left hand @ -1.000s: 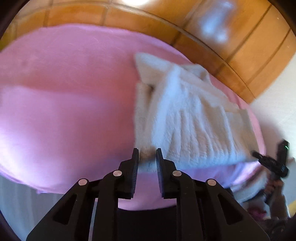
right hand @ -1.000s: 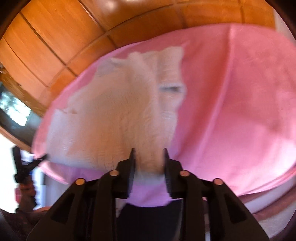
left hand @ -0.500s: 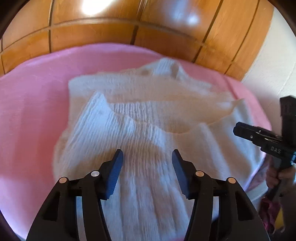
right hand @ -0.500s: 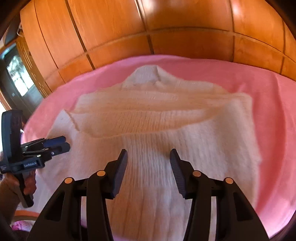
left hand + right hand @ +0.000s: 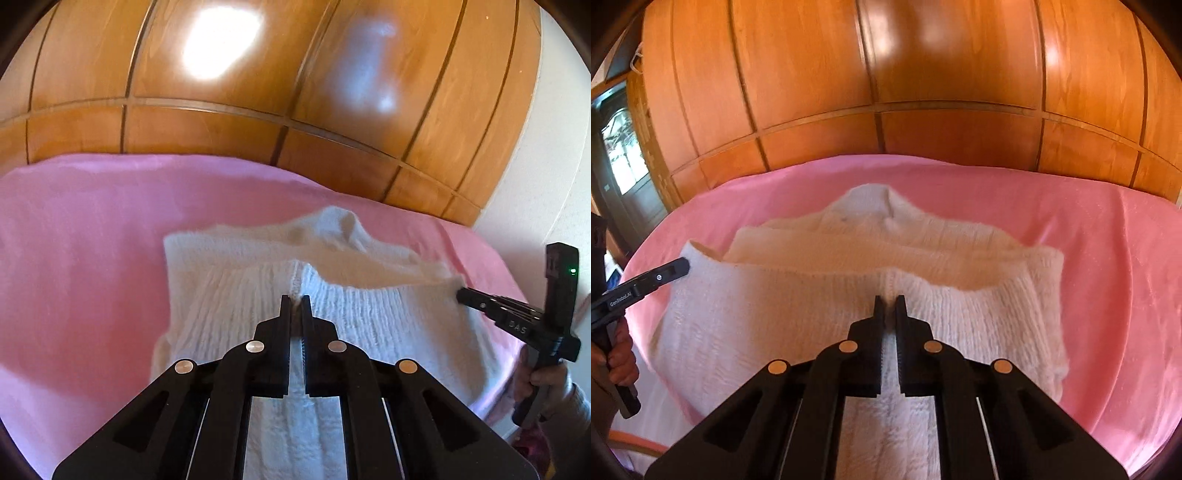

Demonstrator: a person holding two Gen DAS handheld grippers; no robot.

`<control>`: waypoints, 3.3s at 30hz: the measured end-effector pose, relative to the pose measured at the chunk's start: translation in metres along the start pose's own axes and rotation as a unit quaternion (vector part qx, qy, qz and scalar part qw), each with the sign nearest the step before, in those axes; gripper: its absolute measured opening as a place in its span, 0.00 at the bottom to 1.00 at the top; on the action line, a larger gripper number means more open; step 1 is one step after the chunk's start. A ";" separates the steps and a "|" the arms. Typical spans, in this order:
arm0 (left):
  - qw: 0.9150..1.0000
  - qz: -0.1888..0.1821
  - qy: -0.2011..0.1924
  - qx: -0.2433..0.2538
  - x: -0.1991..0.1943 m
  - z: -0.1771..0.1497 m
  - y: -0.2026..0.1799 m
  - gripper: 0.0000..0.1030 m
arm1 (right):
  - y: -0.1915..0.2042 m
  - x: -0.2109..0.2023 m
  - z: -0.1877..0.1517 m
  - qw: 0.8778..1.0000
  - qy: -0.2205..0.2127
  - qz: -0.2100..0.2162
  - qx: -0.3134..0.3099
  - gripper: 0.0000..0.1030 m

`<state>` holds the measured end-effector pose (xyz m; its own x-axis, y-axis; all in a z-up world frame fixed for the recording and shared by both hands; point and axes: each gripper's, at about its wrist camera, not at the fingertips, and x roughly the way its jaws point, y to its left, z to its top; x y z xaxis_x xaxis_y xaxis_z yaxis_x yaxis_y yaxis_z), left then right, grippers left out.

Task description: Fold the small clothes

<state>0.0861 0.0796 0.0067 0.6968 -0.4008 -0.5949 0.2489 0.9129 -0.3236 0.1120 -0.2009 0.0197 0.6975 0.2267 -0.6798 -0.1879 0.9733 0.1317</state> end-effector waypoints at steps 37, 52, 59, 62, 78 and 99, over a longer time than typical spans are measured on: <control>0.987 0.080 0.125 0.062 0.057 0.006 0.041 0.30 | -0.057 0.050 -0.009 0.990 0.049 -0.113 -0.065 0.09; 0.996 0.072 0.028 0.040 0.010 0.046 0.033 0.06 | -0.062 -0.012 0.044 0.993 -0.034 -0.108 -0.017 0.06; 0.995 0.098 0.016 0.026 0.051 0.103 0.039 0.06 | -0.076 0.020 0.097 0.990 -0.053 -0.133 -0.018 0.06; 0.992 0.124 0.025 0.012 0.090 0.120 0.047 0.06 | -0.090 0.057 0.115 0.988 -0.041 -0.150 -0.006 0.06; 0.970 0.220 0.104 0.005 0.167 0.105 0.067 0.10 | -0.120 0.141 0.090 0.979 0.055 -0.197 0.025 0.46; 0.980 0.185 0.070 0.000 0.070 0.019 -0.009 0.20 | 0.008 0.086 -0.003 0.999 0.009 -0.042 -0.023 0.65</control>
<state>0.1456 0.0452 -0.0176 0.6408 -0.0482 -0.7662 -0.0045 0.9978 -0.0665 0.1683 -0.1736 -0.0401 0.6994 0.1426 -0.7003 -0.1610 0.9861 0.0400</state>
